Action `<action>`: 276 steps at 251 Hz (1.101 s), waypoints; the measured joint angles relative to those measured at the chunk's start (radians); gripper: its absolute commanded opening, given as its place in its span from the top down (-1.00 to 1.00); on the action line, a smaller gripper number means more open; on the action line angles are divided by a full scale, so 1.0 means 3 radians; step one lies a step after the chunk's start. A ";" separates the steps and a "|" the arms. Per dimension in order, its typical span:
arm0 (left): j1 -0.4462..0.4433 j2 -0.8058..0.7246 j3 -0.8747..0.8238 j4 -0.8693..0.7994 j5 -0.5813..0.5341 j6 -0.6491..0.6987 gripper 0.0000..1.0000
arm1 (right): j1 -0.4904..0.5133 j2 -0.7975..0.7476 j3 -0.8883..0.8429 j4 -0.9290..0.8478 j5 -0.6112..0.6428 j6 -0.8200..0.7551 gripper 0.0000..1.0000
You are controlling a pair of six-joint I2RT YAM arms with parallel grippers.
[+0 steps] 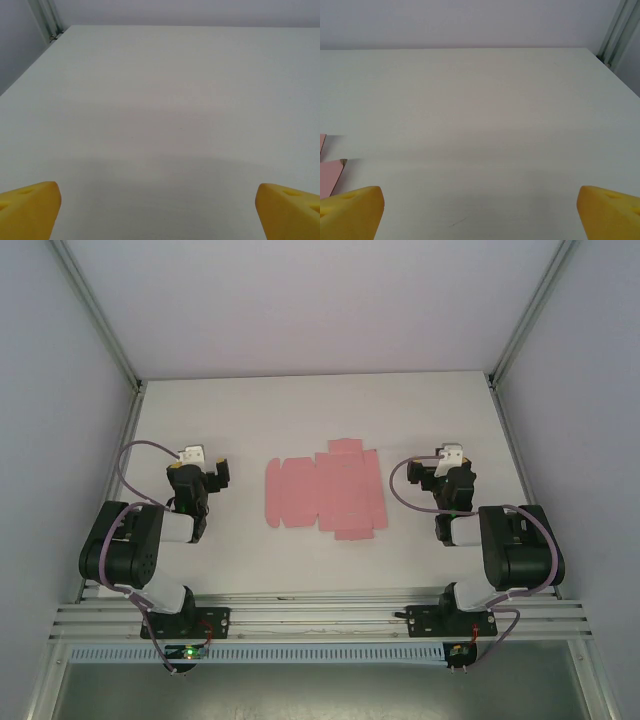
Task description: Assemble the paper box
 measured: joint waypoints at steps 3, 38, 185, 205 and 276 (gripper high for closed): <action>0.0000 0.0000 0.0000 -0.0001 0.0005 0.0000 -0.99 | 0.0000 0.0000 0.0000 0.0000 0.0000 0.0000 -0.97; 0.0000 0.0000 0.0000 -0.0020 0.0032 0.0000 -0.99 | 0.0000 0.0000 0.0000 0.0000 0.0000 0.0000 -0.97; 0.0001 0.0000 0.0000 -0.0079 0.0120 0.0001 -0.99 | 0.0000 0.0000 0.0000 0.0000 0.0000 0.0001 -0.97; 0.0001 0.0000 0.0000 -0.0088 0.0120 0.0001 -1.00 | 0.0000 0.0000 0.0000 0.0000 0.0000 0.0001 -0.97; 0.0001 -0.0116 0.0074 -0.0375 0.0117 0.0000 -0.99 | 0.0006 -0.0024 0.0004 -0.0051 0.0064 0.0004 -0.96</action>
